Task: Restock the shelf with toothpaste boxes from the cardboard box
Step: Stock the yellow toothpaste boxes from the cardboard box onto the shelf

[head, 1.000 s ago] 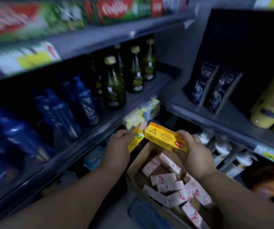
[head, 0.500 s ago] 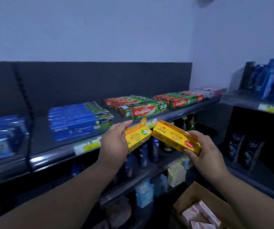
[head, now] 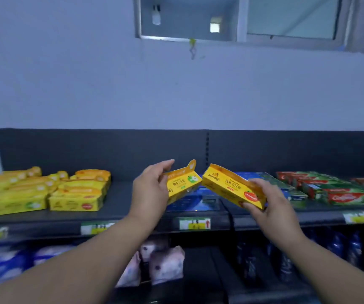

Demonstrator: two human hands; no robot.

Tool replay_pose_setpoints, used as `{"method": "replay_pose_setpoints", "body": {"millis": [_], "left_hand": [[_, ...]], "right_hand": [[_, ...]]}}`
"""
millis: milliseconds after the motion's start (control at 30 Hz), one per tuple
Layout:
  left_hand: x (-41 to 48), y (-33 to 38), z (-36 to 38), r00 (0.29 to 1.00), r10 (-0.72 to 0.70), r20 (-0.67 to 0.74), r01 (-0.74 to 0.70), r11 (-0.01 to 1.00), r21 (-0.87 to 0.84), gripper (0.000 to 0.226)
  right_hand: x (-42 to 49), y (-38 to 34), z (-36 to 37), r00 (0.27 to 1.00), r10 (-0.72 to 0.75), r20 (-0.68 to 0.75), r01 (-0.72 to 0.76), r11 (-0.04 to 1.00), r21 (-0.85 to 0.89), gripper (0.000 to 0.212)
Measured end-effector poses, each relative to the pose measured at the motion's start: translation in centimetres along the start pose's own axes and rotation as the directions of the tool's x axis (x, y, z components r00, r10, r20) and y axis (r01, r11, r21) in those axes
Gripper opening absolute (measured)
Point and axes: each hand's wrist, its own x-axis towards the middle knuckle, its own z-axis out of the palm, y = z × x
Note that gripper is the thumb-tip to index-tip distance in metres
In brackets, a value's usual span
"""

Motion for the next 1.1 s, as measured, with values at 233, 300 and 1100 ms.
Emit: {"method": "replay_pose_setpoints", "body": {"millis": [233,300,1100], "left_hand": [[0.5,-4.8,-9.9,0.987,-0.001,-0.158,0.031,0.982,0.186,0.037],[0.5,-6.1,-12.1,0.982,-0.018,-0.189,0.066,0.966,0.25,0.038],[2.8,-19.3,-23.2,0.886,-0.411,-0.216,0.452,0.868,0.207,0.04]], "right_hand": [[3.3,-6.9,8.7,0.975,-0.156,0.157,0.126,0.974,0.189,0.058],[4.2,-8.3,10.8,0.955,-0.201,0.217,0.147,0.959,0.243,0.059],[12.3,-14.3,27.8,0.753,-0.413,0.512,0.269,0.904,0.333,0.056]]}}
